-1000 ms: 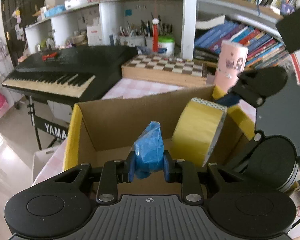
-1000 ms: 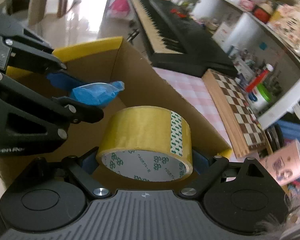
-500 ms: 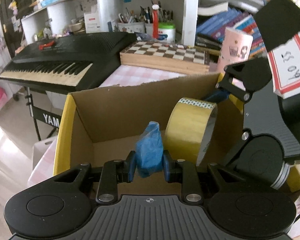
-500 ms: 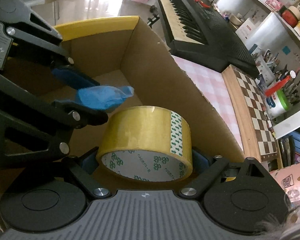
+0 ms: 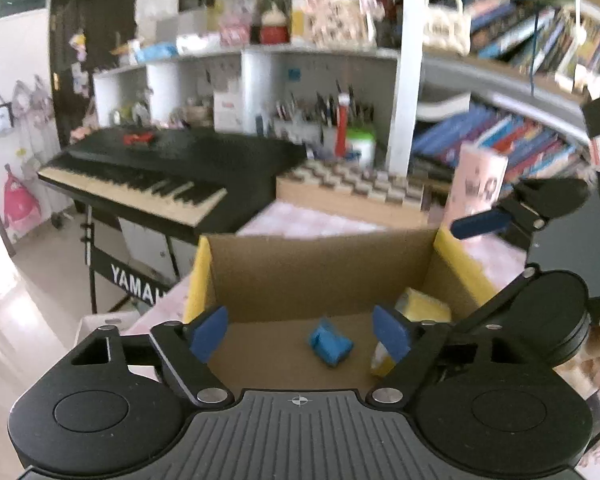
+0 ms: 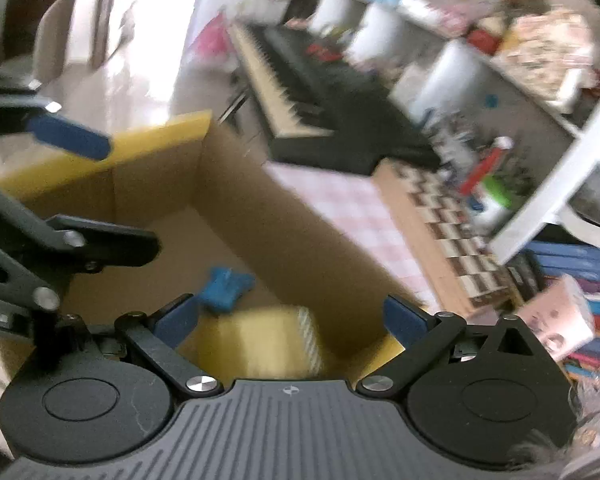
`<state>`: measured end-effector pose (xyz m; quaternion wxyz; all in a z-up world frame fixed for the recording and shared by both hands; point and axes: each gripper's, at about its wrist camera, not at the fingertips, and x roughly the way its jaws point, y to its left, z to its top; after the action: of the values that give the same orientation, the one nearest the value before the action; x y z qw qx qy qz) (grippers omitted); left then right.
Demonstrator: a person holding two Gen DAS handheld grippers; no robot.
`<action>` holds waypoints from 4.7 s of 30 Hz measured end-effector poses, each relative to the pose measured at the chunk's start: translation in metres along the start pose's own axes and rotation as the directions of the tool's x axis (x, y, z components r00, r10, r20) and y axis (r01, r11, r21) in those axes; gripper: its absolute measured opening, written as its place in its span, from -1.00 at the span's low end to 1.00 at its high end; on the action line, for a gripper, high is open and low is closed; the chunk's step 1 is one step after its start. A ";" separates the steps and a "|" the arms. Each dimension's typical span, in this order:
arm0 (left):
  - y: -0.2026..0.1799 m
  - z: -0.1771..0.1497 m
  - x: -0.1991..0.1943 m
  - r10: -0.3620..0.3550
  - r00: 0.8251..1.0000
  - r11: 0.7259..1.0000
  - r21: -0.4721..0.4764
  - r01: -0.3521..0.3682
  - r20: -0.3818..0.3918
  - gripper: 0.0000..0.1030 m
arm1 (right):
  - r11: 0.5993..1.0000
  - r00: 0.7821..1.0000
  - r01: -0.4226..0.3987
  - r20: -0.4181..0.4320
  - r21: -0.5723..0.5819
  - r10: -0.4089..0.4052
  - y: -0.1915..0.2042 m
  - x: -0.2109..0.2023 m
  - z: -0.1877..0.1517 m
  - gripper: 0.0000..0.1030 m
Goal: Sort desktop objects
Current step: 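Open both grippers to release the bag and tape inside the box, then withdraw both tools from the yellow box toward the pink plush pig, then move the left tool onto the white spray bottle while the right tool approaches the pink plush pig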
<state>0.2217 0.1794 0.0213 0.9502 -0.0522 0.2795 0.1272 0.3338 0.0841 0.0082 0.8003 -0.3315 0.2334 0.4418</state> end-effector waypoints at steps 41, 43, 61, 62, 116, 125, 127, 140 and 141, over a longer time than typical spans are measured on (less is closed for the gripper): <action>0.017 -0.107 -0.160 0.013 0.992 0.997 -0.078 -0.003 0.127 0.68 | 0.734 0.927 0.245 0.068 0.633 -0.368 0.127 -0.189 -0.110 0.87; 0.017 -0.115 -0.166 0.008 0.993 0.997 -0.074 0.001 0.115 0.68 | 0.730 0.931 0.244 0.058 0.638 -0.361 0.138 -0.193 -0.115 0.87; 0.012 -0.158 -0.200 -0.066 0.998 0.997 -0.027 0.067 0.014 0.69 | 0.670 0.941 0.277 -0.053 0.689 -0.335 0.205 -0.221 -0.152 0.79; 0.012 -0.160 -0.200 -0.073 0.997 0.997 -0.025 0.073 0.007 0.69 | 0.665 0.939 0.285 -0.063 0.691 -0.337 0.207 -0.223 -0.154 0.79; -0.125 -0.144 -0.139 -0.301 0.945 0.943 0.110 0.315 -0.129 0.69 | 0.453 0.863 0.476 -0.302 0.754 -0.404 0.121 -0.257 -0.248 0.79; -0.163 -0.136 -0.118 -0.283 0.949 0.950 0.093 0.297 -0.142 0.69 | 0.478 0.875 0.463 -0.299 0.746 -0.380 0.076 -0.254 -0.267 0.79; -0.173 -0.133 -0.113 -0.278 0.949 0.952 0.093 0.293 -0.146 0.69 | 0.484 0.880 0.455 -0.294 0.747 -0.374 0.066 -0.252 -0.271 0.79; -0.240 -0.124 -0.073 -0.251 0.953 0.956 0.108 0.272 -0.169 0.68 | 0.486 0.894 0.426 -0.274 0.763 -0.354 -0.006 -0.247 -0.306 0.79; -0.245 -0.124 -0.070 -0.243 0.955 0.958 0.110 0.263 -0.168 0.68 | 0.488 0.896 0.424 -0.272 0.763 -0.352 -0.012 -0.246 -0.308 0.79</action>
<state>0.1669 -0.0922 -0.0372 0.9358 -0.0346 0.3503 -0.0188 0.1961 -0.2833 -0.0307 0.9300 0.0071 0.3583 0.0817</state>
